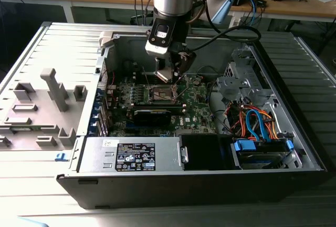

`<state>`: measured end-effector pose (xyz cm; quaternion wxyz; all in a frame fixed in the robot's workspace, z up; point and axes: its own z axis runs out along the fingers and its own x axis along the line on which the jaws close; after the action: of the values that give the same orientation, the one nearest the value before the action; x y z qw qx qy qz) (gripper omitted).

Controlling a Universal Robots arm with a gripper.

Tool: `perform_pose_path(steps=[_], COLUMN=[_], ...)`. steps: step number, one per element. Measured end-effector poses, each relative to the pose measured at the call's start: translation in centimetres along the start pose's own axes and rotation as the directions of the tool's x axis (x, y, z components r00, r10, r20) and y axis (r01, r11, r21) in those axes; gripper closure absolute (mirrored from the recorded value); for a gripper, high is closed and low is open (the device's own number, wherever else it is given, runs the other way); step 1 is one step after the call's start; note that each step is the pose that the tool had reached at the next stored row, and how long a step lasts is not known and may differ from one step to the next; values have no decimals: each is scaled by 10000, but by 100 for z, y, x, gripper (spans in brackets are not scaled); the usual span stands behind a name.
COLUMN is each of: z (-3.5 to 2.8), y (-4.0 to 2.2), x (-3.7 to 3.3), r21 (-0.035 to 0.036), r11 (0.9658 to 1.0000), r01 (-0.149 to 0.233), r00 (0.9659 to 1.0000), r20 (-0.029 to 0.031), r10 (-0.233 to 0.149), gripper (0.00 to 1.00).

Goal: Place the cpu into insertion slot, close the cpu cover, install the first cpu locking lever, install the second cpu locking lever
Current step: 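Place the cpu into insertion slot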

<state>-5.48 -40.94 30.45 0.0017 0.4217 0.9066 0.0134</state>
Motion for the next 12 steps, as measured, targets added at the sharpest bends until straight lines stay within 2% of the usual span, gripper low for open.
perform_pose_path(steps=[12], z=[8], y=[0], x=[0], r21=[-4], r11=[9992], r01=[-405], r00=[9992], r20=[11], r10=[405], gripper=[45])
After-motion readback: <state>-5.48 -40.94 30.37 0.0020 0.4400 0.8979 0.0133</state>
